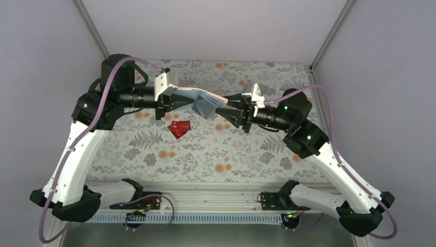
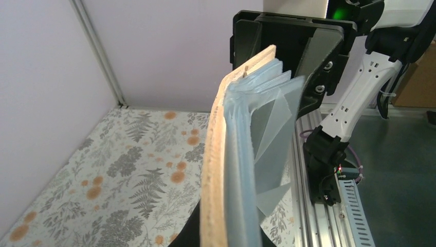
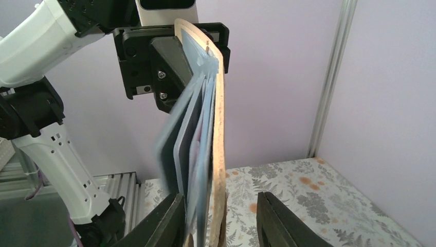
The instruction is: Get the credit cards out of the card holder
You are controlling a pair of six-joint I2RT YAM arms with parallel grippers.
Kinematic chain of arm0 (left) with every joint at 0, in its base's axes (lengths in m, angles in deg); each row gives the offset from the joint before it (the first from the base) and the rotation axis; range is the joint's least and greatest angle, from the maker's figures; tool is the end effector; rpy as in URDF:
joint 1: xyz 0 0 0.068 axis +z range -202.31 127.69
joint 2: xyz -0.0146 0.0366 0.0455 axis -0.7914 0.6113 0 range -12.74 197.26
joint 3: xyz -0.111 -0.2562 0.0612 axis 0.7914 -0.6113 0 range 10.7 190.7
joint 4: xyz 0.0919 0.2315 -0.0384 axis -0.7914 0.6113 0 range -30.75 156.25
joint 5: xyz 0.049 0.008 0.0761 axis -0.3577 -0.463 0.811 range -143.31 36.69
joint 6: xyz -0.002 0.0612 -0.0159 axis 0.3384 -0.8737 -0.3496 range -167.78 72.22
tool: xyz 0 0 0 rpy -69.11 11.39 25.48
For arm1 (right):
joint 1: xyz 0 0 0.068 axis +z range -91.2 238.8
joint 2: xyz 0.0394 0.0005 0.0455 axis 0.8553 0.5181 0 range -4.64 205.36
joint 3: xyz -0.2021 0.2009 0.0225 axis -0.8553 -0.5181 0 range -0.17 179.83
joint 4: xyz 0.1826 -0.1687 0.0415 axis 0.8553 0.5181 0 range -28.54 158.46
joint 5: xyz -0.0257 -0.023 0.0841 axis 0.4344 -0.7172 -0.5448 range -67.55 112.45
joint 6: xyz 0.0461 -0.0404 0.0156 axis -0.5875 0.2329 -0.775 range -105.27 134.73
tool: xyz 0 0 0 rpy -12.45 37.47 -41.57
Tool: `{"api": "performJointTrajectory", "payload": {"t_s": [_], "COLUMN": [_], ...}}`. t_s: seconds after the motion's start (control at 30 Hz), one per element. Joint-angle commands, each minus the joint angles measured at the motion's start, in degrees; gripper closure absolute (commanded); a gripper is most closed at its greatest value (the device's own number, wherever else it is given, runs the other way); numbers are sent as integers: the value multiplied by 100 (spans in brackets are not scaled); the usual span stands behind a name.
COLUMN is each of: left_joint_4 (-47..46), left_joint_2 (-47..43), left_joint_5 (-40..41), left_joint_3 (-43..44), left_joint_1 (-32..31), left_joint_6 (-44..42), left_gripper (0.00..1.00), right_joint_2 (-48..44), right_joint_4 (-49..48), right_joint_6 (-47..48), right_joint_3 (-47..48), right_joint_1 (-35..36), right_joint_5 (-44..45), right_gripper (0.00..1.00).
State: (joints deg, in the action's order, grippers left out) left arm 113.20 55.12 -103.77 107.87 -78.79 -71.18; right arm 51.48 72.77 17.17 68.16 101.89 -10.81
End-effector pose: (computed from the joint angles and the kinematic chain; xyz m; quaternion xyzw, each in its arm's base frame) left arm 0.1501 -0.1165 0.4940 0.5297 0.5934 -0.3718 0.4786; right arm 0.1256 0.1540 0.4540 -0.4482 0.5409 0.4255 0.5705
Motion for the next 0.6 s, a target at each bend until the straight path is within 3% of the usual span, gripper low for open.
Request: {"api": "performJointTrajectory", "payload": {"t_s": [0.0,0.23,0.57], "left_joint_4": [8,44,-243], "left_joint_2": [-89,-76,-38], "left_joint_5": [-256,-454,17], "left_joint_3": [107,170,28], "left_joint_1": [-15,-15,-18], "left_joint_6": [-106,-125,252], "left_gripper": [98,98,98], "right_joint_2": [-36,-7,300], "right_joint_4": [-72,6,-374], "right_joint_6": [-23,14,-303], "right_joint_3": [12,21,61], "right_joint_1": [24,24,66], "right_joint_5": [206,371,-82], "right_gripper": [64,64,56]}}
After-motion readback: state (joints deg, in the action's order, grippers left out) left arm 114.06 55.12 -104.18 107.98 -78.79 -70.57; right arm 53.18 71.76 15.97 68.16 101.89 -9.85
